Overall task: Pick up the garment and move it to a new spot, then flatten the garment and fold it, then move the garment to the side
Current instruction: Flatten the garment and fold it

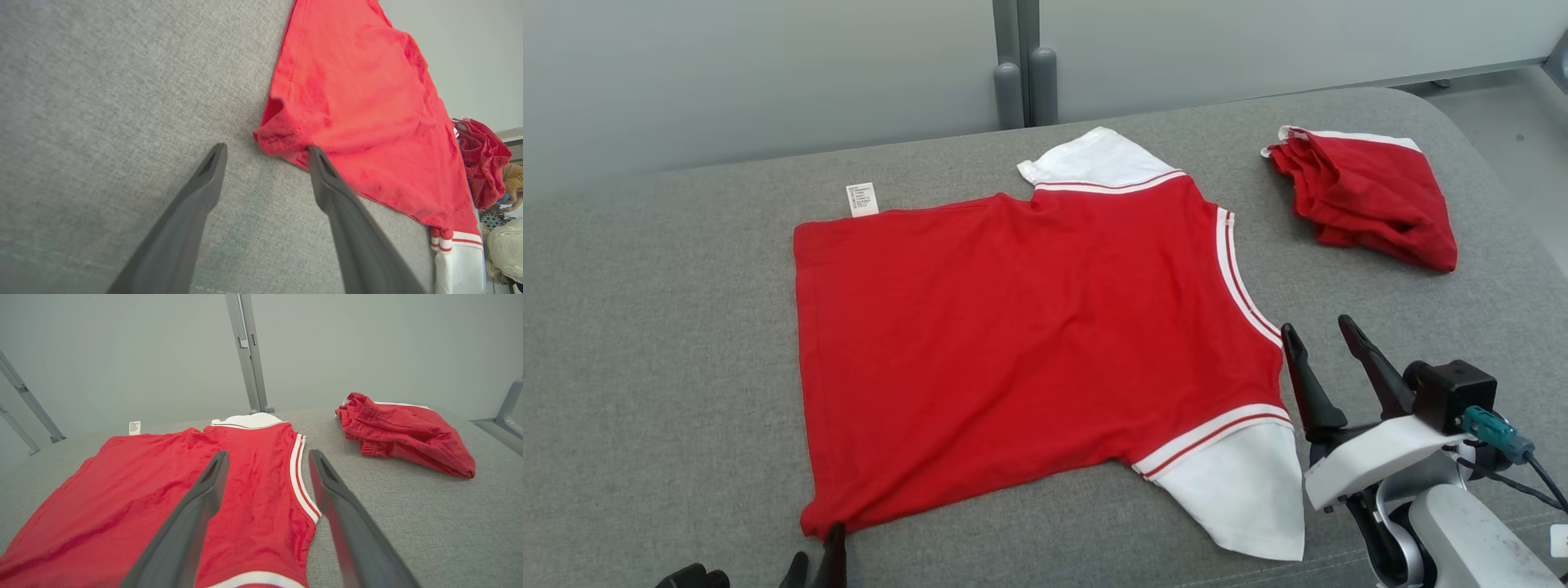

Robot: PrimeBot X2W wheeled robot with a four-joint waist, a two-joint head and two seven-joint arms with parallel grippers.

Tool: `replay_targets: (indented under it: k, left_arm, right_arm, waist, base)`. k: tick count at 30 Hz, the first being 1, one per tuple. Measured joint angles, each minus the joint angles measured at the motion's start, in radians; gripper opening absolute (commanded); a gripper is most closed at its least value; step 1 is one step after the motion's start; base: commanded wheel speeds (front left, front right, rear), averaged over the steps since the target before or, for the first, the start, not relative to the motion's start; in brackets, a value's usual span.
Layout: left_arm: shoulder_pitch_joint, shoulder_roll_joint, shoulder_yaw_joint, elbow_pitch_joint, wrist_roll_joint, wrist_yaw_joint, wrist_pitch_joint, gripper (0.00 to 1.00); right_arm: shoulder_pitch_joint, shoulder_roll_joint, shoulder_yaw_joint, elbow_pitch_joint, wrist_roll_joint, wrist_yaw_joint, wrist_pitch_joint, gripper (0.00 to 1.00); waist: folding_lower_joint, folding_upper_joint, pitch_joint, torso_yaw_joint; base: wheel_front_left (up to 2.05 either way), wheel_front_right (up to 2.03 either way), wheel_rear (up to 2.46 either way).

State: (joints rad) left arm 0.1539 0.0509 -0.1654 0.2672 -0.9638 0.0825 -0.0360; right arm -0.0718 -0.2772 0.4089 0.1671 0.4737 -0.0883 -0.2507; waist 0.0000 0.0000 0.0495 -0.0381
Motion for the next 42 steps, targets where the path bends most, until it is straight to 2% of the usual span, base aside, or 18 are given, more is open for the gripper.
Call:
replay_targets:
  k: [6, 9, 12, 14, 16, 19, 25, 28, 34, 42]
  left_arm:
    - [-0.016, -0.001, -0.001, 0.022, -0.018, -0.013, 0.000, 0.96]
    - [-0.025, -0.001, -0.001, 0.034, -0.019, -0.013, -0.001, 0.85]
    - [-0.041, -0.001, -0.002, 0.047, -0.019, -0.018, -0.007, 0.57]
    - [-0.051, -0.001, -0.002, 0.053, -0.023, -0.020, -0.010, 0.31]
    - [-0.058, -0.002, -0.002, 0.060, -0.028, -0.026, -0.010, 0.00]
    - [-0.066, -0.002, -0.005, 0.072, -0.028, -0.031, -0.019, 0.00]
    - [-0.089, -0.003, -0.008, 0.064, -0.029, -0.046, -0.050, 0.00]
    - [-0.104, -0.004, -0.004, 0.040, -0.029, -0.056, -0.072, 0.00]
    - [-0.109, -0.004, 0.001, 0.011, -0.029, -0.066, -0.099, 0.00]
    - [-0.123, -0.004, -0.018, -0.017, -0.026, -0.073, -0.107, 0.00]
  right_arm:
    - [0.000, 0.000, -0.002, 0.002, -0.004, 0.000, 0.000, 1.00]
    - [0.000, 0.000, -0.003, 0.004, -0.006, 0.000, 0.000, 1.00]
    - [0.000, 0.000, -0.004, 0.011, -0.006, 0.004, 0.000, 1.00]
    - [0.000, 0.000, -0.004, 0.018, -0.006, 0.008, 0.000, 1.00]
    - [0.001, 0.000, -0.003, 0.028, -0.006, 0.009, 0.000, 1.00]
    - [0.004, -0.001, 0.004, 0.044, -0.002, 0.020, 0.001, 1.00]
    - [0.100, 0.009, 0.045, 0.077, 0.102, 0.108, 0.071, 1.00]
    - [0.144, -0.003, 0.050, 0.088, 0.129, 0.129, 0.092, 1.00]
    - [0.163, -0.012, 0.045, 0.087, 0.162, 0.158, 0.111, 1.00]
    - [0.187, -0.038, 0.052, 0.090, 0.175, 0.168, 0.124, 1.00]
  waist:
    - [0.0000, 0.0000, -0.001, -0.006]
    - [0.0000, 0.0000, -0.001, -0.009]
    - [0.0000, 0.0000, 0.001, -0.011]
    - [0.0000, 0.0000, 0.002, -0.013]
    - [0.0000, 0.0000, 0.004, -0.013]
    - [0.0000, 0.0000, 0.008, -0.014]
    - [0.0000, 0.0000, 0.020, -0.012]
    - [0.0000, 0.0000, 0.033, -0.010]
    - [0.0000, 0.0000, 0.064, -0.012]
    - [0.0000, 0.0000, 0.104, -0.009]
  base:
    - [0.00, 0.00, 0.00]
    - [0.00, 0.00, 0.00]
    - [0.00, 0.00, 0.00]
    - [0.00, 0.00, 0.00]
    - [0.00, 0.00, 0.00]
    - [0.00, 0.00, 0.00]
    - [0.00, 0.00, 0.00]
    - [0.00, 0.00, 0.00]
    - [0.00, 0.00, 0.00]
    - [0.00, 0.00, 0.00]
